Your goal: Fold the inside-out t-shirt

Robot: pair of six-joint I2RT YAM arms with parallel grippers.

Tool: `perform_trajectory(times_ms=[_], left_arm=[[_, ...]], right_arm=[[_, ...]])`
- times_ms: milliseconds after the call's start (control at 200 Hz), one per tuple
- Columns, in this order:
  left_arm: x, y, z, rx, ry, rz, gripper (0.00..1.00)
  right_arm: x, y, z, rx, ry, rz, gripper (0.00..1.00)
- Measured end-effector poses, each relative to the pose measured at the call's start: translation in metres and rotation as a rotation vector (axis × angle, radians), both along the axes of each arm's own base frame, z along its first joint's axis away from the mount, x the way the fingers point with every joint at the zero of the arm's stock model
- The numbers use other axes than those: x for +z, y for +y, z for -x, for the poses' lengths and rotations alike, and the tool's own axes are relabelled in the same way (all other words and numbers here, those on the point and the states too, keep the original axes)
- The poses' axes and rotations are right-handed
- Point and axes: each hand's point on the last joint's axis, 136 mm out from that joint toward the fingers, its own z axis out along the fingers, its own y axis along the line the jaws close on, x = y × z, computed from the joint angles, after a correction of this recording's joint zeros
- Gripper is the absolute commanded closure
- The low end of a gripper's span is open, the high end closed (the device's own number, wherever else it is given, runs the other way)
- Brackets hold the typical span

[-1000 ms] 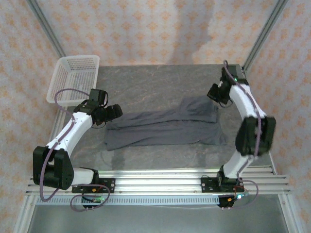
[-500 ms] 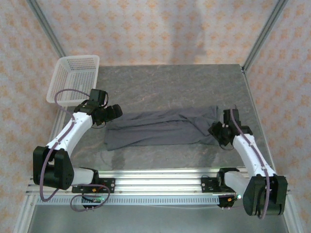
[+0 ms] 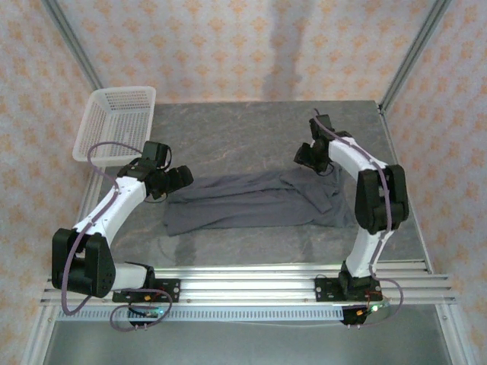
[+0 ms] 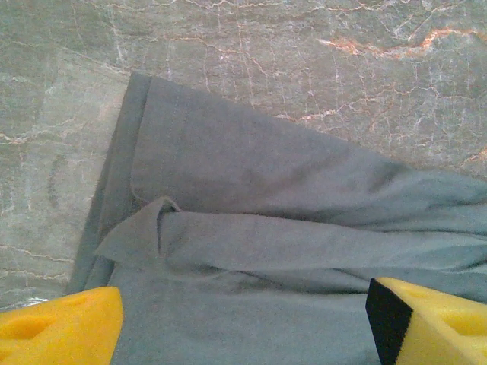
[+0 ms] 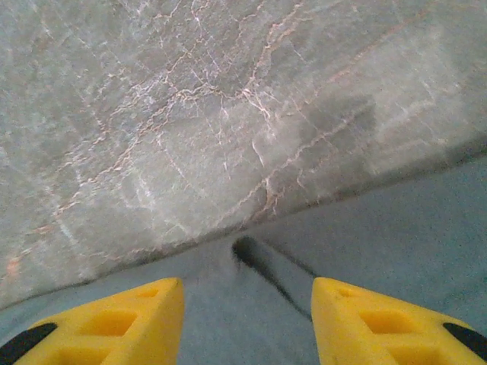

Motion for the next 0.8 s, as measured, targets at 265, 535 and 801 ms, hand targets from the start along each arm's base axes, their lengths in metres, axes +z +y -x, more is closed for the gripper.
perform_trajectory(times_ms=[265,535,801], left_arm=[[0.000,0.000,0.000,-0.002,0.000,0.000,0.16],[0.000,0.000,0.000,-0.002,0.000,0.000,0.16],[0.000,0.000,0.000,-0.002,0.001,0.000,0.16]], right_arm=[[-0.023,0.007,-0.019,0.048,0.055,0.048,0.68],[-0.029,0.015,-0.008,0.060,0.094,0.043,0.96],[-0.022,0.012,0.006,0.035,0.117,0.037,1.00]])
